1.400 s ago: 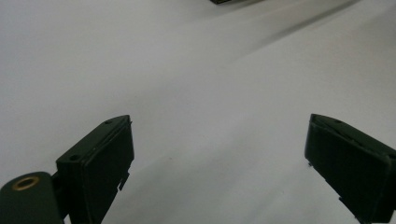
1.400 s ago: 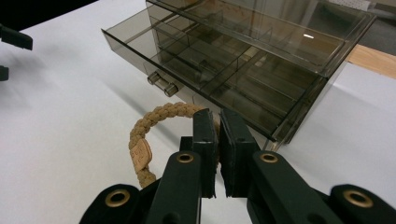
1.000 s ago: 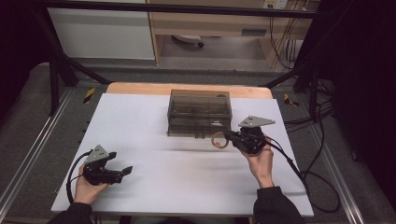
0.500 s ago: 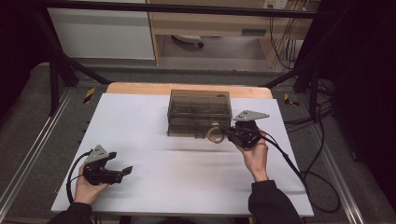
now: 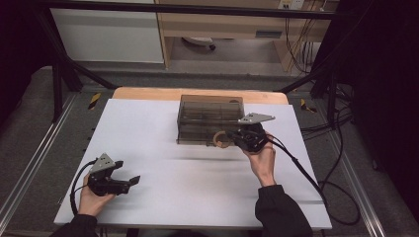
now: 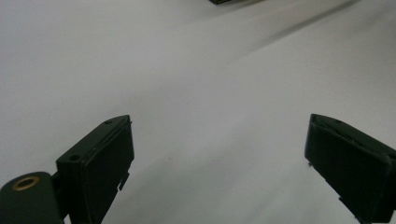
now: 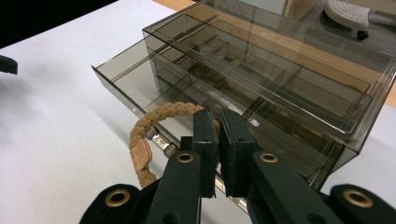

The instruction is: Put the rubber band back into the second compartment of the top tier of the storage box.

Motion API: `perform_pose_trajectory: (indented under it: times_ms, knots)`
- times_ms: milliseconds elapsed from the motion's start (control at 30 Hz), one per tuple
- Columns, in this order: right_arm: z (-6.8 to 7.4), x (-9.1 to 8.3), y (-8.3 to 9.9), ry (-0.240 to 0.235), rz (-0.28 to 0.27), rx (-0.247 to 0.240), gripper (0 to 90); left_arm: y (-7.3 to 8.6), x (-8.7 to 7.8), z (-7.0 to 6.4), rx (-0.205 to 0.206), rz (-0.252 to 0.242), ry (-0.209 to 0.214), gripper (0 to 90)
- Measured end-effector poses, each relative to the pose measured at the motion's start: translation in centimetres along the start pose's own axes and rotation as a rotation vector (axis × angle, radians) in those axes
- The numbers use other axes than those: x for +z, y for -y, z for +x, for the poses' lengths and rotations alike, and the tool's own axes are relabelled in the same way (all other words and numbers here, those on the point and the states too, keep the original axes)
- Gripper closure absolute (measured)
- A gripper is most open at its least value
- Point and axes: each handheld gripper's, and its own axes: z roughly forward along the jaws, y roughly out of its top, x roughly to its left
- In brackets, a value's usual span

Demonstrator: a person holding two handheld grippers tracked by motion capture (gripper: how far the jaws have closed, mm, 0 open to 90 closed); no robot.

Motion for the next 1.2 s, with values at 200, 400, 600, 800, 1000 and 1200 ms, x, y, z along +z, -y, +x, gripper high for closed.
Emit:
perform_pose_trajectory:
  times_ms: [200, 400, 600, 800, 1000, 1200]
  knots:
    - [-0.1, 0.5, -0.3, 0.006, 0.002, 0.001, 85.7, 0.0, 0.0, 0.0, 0.0, 0.0, 0.0, 7.5]
    - [-0.1, 1.1, -0.7, 0.008, 0.004, 0.0, 85.7, 0.0, 0.0, 0.0, 0.0, 0.0, 0.0, 7.5]
    - [-0.1, 1.8, -0.8, 0.01, -0.001, 0.008, 85.7, 0.0, 0.0, 0.0, -0.003, -0.003, 0.001, 7.5]
    - [-0.3, 2.6, -1.0, 0.012, 0.008, 0.013, 85.7, 0.0, 0.0, 0.0, -0.003, -0.002, 0.001, 7.5]
    - [-0.4, 3.1, -1.4, 0.011, 0.006, 0.016, 85.7, 0.0, 0.0, 0.0, -0.004, -0.003, 0.002, 7.5]
    - [-0.4, 3.9, -1.5, 0.012, 0.011, 0.019, 85.7, 0.0, 0.0, 0.0, -0.001, -0.001, 0.003, 7.5]
